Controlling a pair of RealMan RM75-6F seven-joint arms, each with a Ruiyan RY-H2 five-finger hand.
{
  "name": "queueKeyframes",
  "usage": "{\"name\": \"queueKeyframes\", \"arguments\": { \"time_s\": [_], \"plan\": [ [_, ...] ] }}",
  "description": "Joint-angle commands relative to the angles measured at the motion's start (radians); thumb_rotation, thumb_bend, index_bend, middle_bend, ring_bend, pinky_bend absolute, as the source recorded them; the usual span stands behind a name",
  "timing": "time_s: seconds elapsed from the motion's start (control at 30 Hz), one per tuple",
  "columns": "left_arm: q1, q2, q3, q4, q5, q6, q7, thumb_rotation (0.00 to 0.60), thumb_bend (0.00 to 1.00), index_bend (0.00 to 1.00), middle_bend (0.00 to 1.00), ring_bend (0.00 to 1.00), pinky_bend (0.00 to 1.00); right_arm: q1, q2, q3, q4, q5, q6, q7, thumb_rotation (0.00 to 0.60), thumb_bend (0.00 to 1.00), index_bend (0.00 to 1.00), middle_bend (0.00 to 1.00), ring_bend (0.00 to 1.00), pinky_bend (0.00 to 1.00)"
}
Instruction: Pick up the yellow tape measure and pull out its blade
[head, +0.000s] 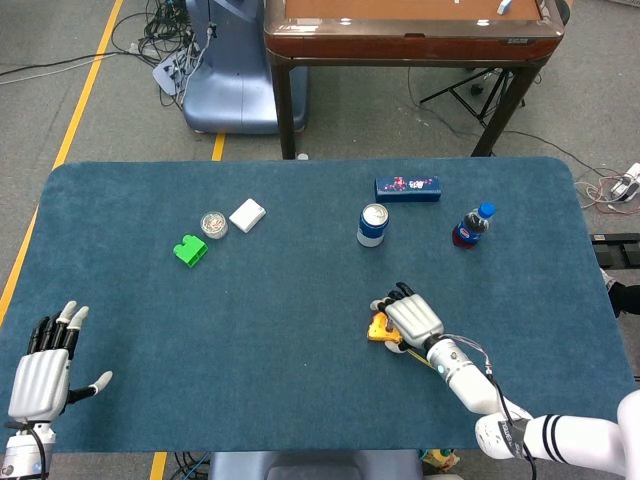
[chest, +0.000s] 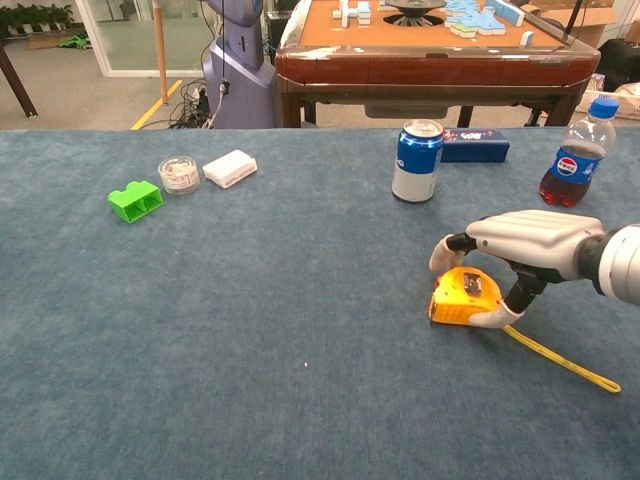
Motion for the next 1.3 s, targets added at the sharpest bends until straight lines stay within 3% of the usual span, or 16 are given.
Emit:
{"name": "queueKeyframes", "arguments": {
  "time_s": [0.03, 0.23, 0.47, 0.63, 0.97, 1.3],
  "plan": [
    [0.000, -0.001, 0.001, 0.003, 0.000, -0.002, -0.004, 0.600, 0.13, 0.00, 0.00, 0.00, 0.00, 0.001, 0.001, -0.001, -0.003, 0.009, 0.002, -0.008, 0.600, 0.39, 0.29, 0.34, 0.21, 0.04],
    [-0.009, 0.000, -0.002, 0.007, 0.000, -0.016, -0.013, 0.600, 0.13, 0.00, 0.00, 0.00, 0.00, 0.009, 0.004, 0.000, -0.015, 0.026, -0.004, -0.020, 0.600, 0.50, 0.40, 0.41, 0.27, 0.10],
    [-0.076, 0.044, -0.040, -0.007, -0.011, -0.107, -0.087, 0.600, 0.13, 0.00, 0.00, 0.00, 0.00, 0.037, 0.034, 0.053, -0.083, 0.032, 0.014, -0.014, 0.600, 0.66, 0.54, 0.54, 0.42, 0.22],
    [-0.146, 0.067, -0.088, -0.010, -0.039, -0.188, -0.135, 0.600, 0.13, 0.00, 0.00, 0.00, 0.00, 0.082, 0.046, 0.112, -0.141, 0.069, 0.022, -0.035, 0.600, 0.69, 0.57, 0.58, 0.47, 0.25],
    [-0.287, 0.064, -0.201, -0.038, -0.182, -0.347, -0.210, 0.600, 0.13, 0.00, 0.00, 0.00, 0.00, 0.256, 0.043, 0.216, -0.212, 0.288, -0.010, -0.142, 0.600, 0.70, 0.60, 0.63, 0.52, 0.29],
    [-0.369, -0.014, -0.256, -0.037, -0.297, -0.386, -0.226, 0.600, 0.13, 0.00, 0.00, 0.00, 0.00, 0.403, -0.032, 0.278, -0.201, 0.477, 0.082, -0.210, 0.600, 0.72, 0.61, 0.64, 0.54, 0.29]
  ]
}}
